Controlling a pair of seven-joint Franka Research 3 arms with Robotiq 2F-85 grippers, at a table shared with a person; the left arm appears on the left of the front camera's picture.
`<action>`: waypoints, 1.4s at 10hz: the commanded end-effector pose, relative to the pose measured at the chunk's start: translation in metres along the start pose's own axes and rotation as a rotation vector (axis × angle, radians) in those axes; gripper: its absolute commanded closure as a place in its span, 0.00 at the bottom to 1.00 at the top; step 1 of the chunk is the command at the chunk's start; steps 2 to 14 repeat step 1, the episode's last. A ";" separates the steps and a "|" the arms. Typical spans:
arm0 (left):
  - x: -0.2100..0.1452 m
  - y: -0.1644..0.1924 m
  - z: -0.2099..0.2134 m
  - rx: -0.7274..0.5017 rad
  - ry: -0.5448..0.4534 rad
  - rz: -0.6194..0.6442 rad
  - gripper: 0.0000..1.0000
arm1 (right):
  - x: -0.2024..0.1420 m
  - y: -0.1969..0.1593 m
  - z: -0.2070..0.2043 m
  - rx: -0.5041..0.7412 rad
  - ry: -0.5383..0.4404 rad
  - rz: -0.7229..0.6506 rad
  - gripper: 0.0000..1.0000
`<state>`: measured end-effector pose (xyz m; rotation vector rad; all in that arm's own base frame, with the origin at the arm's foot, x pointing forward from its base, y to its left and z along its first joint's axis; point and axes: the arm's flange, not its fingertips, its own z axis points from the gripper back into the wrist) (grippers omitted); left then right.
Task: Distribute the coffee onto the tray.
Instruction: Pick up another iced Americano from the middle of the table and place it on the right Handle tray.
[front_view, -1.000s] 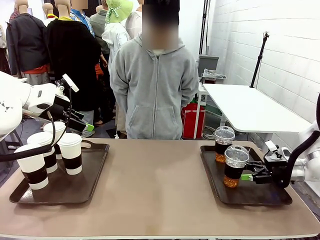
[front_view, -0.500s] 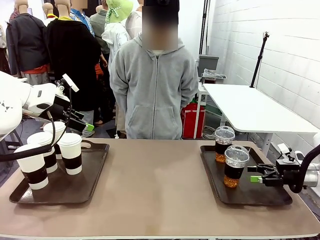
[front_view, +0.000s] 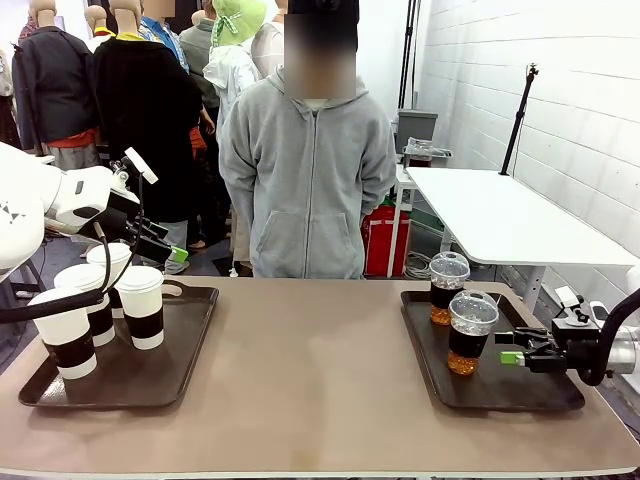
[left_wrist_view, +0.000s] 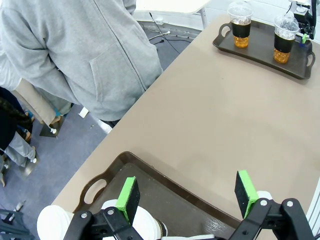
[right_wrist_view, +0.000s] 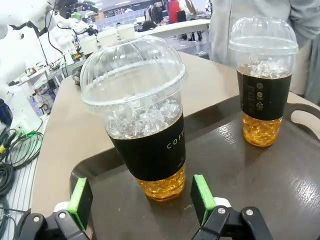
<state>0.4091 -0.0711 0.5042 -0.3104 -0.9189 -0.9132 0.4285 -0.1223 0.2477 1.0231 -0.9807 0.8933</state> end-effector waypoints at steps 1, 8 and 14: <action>-0.001 0.001 0.000 -0.006 -0.002 0.004 0.00 | 0.000 -0.002 -0.001 0.004 0.003 0.001 0.00; -0.001 0.001 0.000 -0.006 -0.002 0.004 0.00 | 0.000 -0.002 -0.001 0.004 0.003 0.001 0.00; -0.001 0.001 0.000 -0.006 -0.002 0.004 0.00 | 0.000 -0.002 -0.001 0.004 0.003 0.001 0.00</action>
